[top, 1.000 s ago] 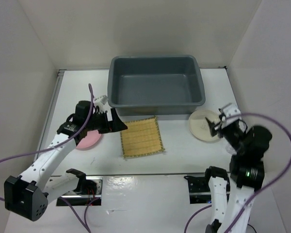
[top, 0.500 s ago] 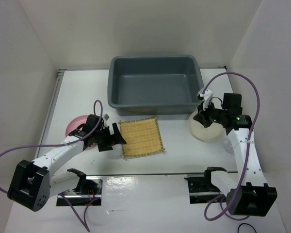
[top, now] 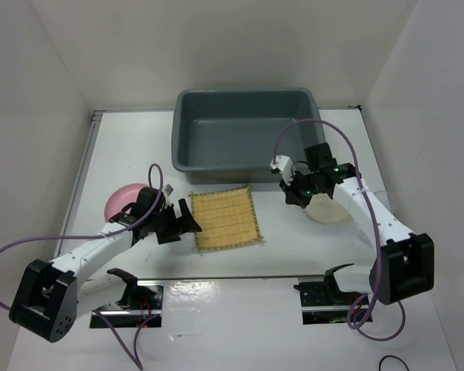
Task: Place the mixed dishes into the plastic bin
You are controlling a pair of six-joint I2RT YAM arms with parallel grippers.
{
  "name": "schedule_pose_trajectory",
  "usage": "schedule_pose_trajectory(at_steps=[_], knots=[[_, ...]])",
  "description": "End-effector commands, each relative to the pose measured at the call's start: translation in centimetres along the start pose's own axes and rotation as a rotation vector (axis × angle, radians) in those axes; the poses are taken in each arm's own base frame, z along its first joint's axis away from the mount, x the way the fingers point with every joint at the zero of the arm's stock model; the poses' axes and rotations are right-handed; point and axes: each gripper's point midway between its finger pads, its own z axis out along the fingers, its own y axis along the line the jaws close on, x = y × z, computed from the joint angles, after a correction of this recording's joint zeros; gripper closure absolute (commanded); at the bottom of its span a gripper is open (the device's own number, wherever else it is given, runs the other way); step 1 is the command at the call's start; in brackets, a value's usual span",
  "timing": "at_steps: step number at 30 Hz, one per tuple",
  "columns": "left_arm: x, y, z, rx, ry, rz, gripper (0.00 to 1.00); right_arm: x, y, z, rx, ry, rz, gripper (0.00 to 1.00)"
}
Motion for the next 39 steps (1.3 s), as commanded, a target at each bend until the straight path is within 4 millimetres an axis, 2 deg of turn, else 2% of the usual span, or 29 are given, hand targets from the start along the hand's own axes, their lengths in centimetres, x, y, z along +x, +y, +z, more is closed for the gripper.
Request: schedule_pose_trajectory(at_steps=[1,2,3,5,6,8,9,11,14,18,25,27,33,37,39], knots=[[-1.3,-1.6,-0.8,0.077,-0.088,0.037,0.00,-1.0,0.7,1.4,-0.026,0.040,-0.118,1.00],[-1.3,-1.6,-0.8,0.077,-0.088,0.037,0.00,-1.0,0.7,2.4,-0.030,0.058,-0.138,1.00],[-1.6,-1.6,-0.7,0.074,-0.103,0.039,0.00,-1.8,1.8,3.2,-0.056,0.064,-0.185,1.00],[-1.6,-1.2,-0.1,0.060,-0.090,0.052,0.00,-2.1,2.3,5.2,-0.055,0.098,-0.214,1.00],[-1.4,-1.3,0.2,0.069,-0.072,0.051,0.00,-2.9,4.0,6.3,-0.078,0.104,-0.265,1.00],[-1.2,-0.9,1.3,0.054,-0.029,0.049,0.00,-3.9,5.2,8.0,-0.072,0.089,-0.284,1.00],[-0.8,-0.4,2.0,0.040,0.000,0.037,0.00,-4.0,6.7,8.9,-0.093,0.092,-0.308,1.00],[-0.7,0.0,2.4,0.030,0.011,0.041,0.00,-5.2,7.3,9.6,-0.082,0.056,-0.299,1.00],[-1.2,-0.4,2.8,0.055,-0.017,0.055,0.00,-3.9,7.4,10.8,-0.086,0.104,-0.298,1.00],[-0.6,-0.1,3.5,0.068,0.019,0.057,0.00,-2.1,7.6,12.0,-0.098,0.135,-0.280,1.00],[-0.7,-0.8,3.8,0.105,0.024,0.067,0.00,0.9,8.8,14.5,-0.144,0.231,-0.259,1.00],[-0.8,-1.3,3.8,0.131,0.024,0.075,0.00,0.7,8.7,14.9,-0.139,0.224,-0.251,1.00],[-0.8,-3.1,3.2,0.237,0.017,0.124,0.03,2.2,8.9,15.6,-0.152,0.256,-0.243,1.00],[-0.9,-4.2,2.5,0.301,-0.004,0.155,0.21,2.2,8.9,15.6,-0.151,0.256,-0.233,1.00],[-0.9,-4.6,2.4,0.327,-0.004,0.175,0.38,2.2,8.9,15.6,-0.151,0.256,-0.233,1.00]])
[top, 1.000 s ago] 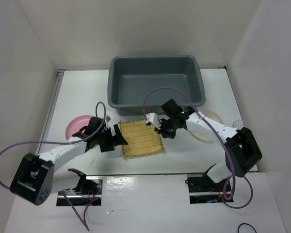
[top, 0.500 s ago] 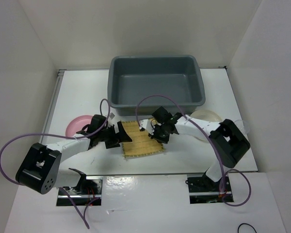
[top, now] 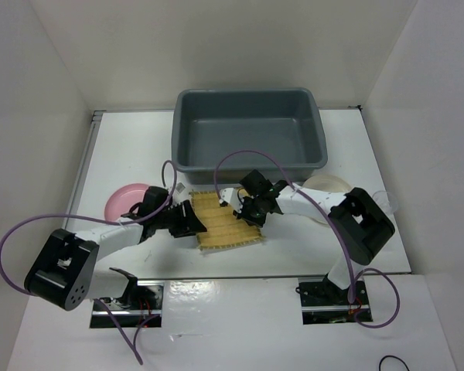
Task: Place the mixed dishes into the plastic bin
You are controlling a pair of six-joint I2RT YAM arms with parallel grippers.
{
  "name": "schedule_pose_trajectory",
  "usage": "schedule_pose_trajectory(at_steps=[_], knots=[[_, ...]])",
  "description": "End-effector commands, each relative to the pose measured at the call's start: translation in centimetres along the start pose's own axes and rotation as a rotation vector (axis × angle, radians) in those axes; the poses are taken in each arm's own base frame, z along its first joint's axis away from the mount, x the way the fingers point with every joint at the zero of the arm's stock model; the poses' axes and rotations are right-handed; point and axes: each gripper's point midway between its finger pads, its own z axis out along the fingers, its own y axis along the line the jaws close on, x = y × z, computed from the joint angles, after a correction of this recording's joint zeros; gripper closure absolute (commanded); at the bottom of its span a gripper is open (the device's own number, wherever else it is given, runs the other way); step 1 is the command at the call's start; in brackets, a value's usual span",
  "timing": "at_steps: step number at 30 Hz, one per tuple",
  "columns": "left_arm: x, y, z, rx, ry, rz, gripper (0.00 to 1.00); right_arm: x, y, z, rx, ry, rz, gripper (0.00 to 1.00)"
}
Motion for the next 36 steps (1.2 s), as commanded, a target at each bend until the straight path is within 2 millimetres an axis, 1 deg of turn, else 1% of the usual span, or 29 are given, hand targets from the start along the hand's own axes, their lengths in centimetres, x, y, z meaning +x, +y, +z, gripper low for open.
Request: schedule_pose_trajectory(at_steps=[1,2,3,4,5,6,9,10,11,12,17,18,20,22,23,24,25,26,27,28,30,31,32,33,35,36], knots=[[-0.6,-2.3,-0.4,0.113,-0.020,0.083,0.45,2.3,1.1,1.5,-0.031,0.069,0.015,1.00],[-0.4,-2.4,-0.3,0.116,-0.013,0.097,0.53,2.3,1.1,1.5,-0.031,0.069,0.015,1.00],[-0.4,-2.7,-0.4,0.128,-0.013,0.103,0.68,2.1,1.0,1.6,-0.027,0.062,0.012,1.00],[-0.4,-2.7,-0.4,0.128,-0.013,0.103,0.74,1.9,0.9,1.4,-0.022,0.054,0.010,1.00],[-0.1,-2.8,-0.4,0.131,-0.006,0.108,0.78,2.3,1.1,1.4,-0.027,0.063,0.013,1.00],[-0.6,-3.4,-0.6,0.142,-0.020,0.119,0.85,2.3,1.1,1.5,-0.028,0.063,0.013,1.00],[-0.7,-3.9,-1.1,0.155,-0.035,0.132,0.92,1.9,1.0,1.0,-0.018,0.048,0.008,1.00],[-0.7,-3.9,-1.1,0.155,-0.035,0.132,0.97,2.4,1.2,1.1,-0.024,0.057,0.011,1.00],[-1.1,-4.5,-1.5,0.166,-0.049,0.143,1.00,2.1,1.1,0.9,-0.018,0.046,0.008,1.00],[-1.0,-4.6,-1.7,0.166,-0.048,0.142,1.00,2.4,1.3,1.0,-0.022,0.054,0.010,1.00],[-1.2,-5.2,-2.8,0.170,-0.082,0.158,1.00,2.2,1.3,0.8,-0.018,0.046,0.008,1.00],[-1.2,-5.3,-3.0,0.171,-0.084,0.160,1.00,2.0,1.2,0.6,-0.013,0.039,0.006,1.00],[-1.5,-6.3,-3.9,0.183,-0.098,0.171,1.00,1.6,1.2,-0.2,-0.004,0.023,0.001,1.00],[-1.2,-6.3,-4.5,0.161,-0.088,0.156,1.00,1.0,1.0,-1.7,0.022,0.001,-0.007,1.00],[-1.3,-6.7,-5.0,0.168,-0.098,0.176,1.00,0.8,1.1,-2.4,0.029,-0.011,-0.010,1.00],[-1.3,-7.0,-5.4,0.169,-0.099,0.176,1.00,0.0,1.2,-4.1,0.049,-0.045,-0.020,1.00],[-1.2,-7.4,-6.1,0.170,-0.100,0.177,1.00,-0.1,0.9,-5.1,0.072,-0.058,-0.017,1.00],[-1.2,-7.7,-6.5,0.172,-0.103,0.180,1.00,-0.1,0.6,-6.1,0.088,-0.073,-0.009,1.00],[-1.0,-7.8,-6.7,0.174,-0.103,0.167,1.00,0.3,0.7,-7.1,0.094,-0.070,0.003,1.00],[-1.1,-8.5,-7.5,0.186,-0.116,0.164,1.00,-0.1,-0.3,-9.3,0.145,-0.117,0.021,1.00],[-1.2,-9.3,-8.4,0.198,-0.130,0.175,1.00,0.0,-1.2,-11.6,0.185,-0.151,0.046,1.00],[-1.0,-9.2,-8.8,0.189,-0.135,0.173,1.00,0.0,-1.3,-12.7,0.190,-0.184,0.061,1.00],[-1.2,-9.6,-9.0,0.192,-0.139,0.176,1.00,0.7,-2.0,-13.3,0.201,-0.190,0.101,1.00],[-1.4,-10.0,-9.3,0.202,-0.151,0.185,1.00,1.1,-1.9,-13.3,0.195,-0.195,0.112,1.00],[-1.1,-9.9,-9.3,0.202,-0.137,0.180,1.00,1.5,-1.5,-13.3,0.195,-0.195,0.112,1.00],[-1.1,-9.9,-9.4,0.202,-0.137,0.180,1.00,1.3,-1.7,-13.3,0.201,-0.203,0.109,1.00]])
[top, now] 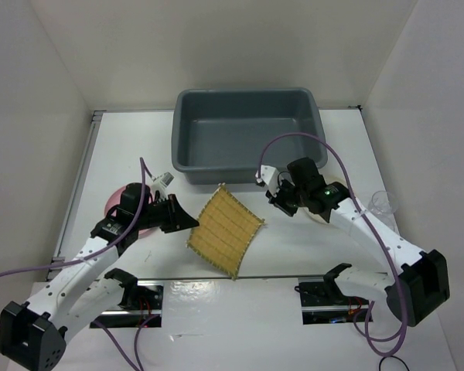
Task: Place the mixed dishes into the plastic bin
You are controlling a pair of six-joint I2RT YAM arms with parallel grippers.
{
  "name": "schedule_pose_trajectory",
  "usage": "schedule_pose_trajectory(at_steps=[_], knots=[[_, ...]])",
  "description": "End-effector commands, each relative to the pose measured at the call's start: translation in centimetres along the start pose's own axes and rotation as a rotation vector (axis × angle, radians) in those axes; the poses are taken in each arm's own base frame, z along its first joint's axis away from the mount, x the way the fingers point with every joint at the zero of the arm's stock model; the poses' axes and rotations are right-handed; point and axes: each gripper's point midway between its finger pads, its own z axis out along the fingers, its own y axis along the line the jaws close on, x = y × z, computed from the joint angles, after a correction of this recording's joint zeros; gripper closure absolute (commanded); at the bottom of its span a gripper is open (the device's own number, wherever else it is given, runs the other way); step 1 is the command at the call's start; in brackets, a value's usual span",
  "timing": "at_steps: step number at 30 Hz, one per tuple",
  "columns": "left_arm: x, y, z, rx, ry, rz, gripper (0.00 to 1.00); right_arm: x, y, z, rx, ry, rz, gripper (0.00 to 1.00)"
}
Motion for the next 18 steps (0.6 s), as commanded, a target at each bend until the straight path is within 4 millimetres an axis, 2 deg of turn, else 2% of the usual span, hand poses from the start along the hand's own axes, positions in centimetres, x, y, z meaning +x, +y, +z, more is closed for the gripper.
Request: schedule_pose_trajectory(at_steps=[1,6,10,11,14,17,18], knots=[[-0.4,-1.7,-0.6,0.052,0.000,0.042,1.00,0.9,1.3,0.0,-0.054,0.028,0.003,1.00],[-0.4,-1.8,-0.6,0.052,0.001,0.022,1.00,0.9,1.0,0.2,-0.037,0.023,0.012,1.00],[-1.7,-3.5,-1.3,0.074,-0.024,0.020,1.00,1.0,-0.5,-0.3,0.034,0.023,0.043,1.00],[-2.3,-4.6,-1.8,0.093,-0.031,0.018,1.00,1.8,-1.1,-0.4,0.059,0.043,0.071,1.00],[-3.5,-6.3,-2.5,0.112,-0.050,0.011,1.00,2.3,-2.6,-0.8,0.130,0.047,0.096,1.00],[-4.4,-7.1,-3.0,0.114,-0.075,-0.011,1.00,2.5,-3.6,-1.0,0.190,0.059,0.120,1.00],[-4.6,-6.7,-2.8,0.104,-0.076,-0.021,1.00,2.5,-4.3,-1.1,0.218,0.057,0.137,1.00]])
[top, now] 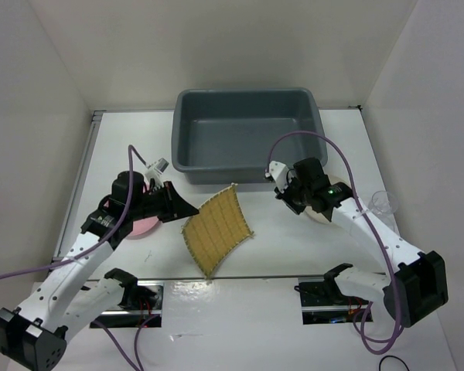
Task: Place the mixed dishes into the plastic bin
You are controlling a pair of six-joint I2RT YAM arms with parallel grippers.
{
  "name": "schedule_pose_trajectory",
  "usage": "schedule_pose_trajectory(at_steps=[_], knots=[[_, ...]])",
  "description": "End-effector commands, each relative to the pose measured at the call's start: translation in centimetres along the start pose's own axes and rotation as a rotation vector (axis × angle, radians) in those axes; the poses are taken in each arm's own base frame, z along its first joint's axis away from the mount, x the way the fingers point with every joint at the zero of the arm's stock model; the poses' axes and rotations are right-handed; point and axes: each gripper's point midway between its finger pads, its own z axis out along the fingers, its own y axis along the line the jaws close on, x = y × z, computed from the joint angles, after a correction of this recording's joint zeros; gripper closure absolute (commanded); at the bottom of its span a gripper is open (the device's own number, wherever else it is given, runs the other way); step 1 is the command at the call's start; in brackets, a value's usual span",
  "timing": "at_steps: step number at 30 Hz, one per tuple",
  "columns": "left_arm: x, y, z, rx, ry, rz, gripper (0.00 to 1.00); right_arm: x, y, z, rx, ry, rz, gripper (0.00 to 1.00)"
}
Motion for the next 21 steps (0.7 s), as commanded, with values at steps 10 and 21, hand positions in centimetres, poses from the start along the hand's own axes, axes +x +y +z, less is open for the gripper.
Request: schedule_pose_trajectory(at_steps=[10,21], knots=[[-1.4,-2.2,-0.3,0.073,-0.010,-0.040,1.00,-0.5,-1.0,-0.5,0.038,-0.049,0.029,1.00],[-3.2,-4.0,-0.6,0.098,-0.033,-0.039,1.00,-0.4,-1.5,-0.6,0.067,-0.044,0.029,1.00]])
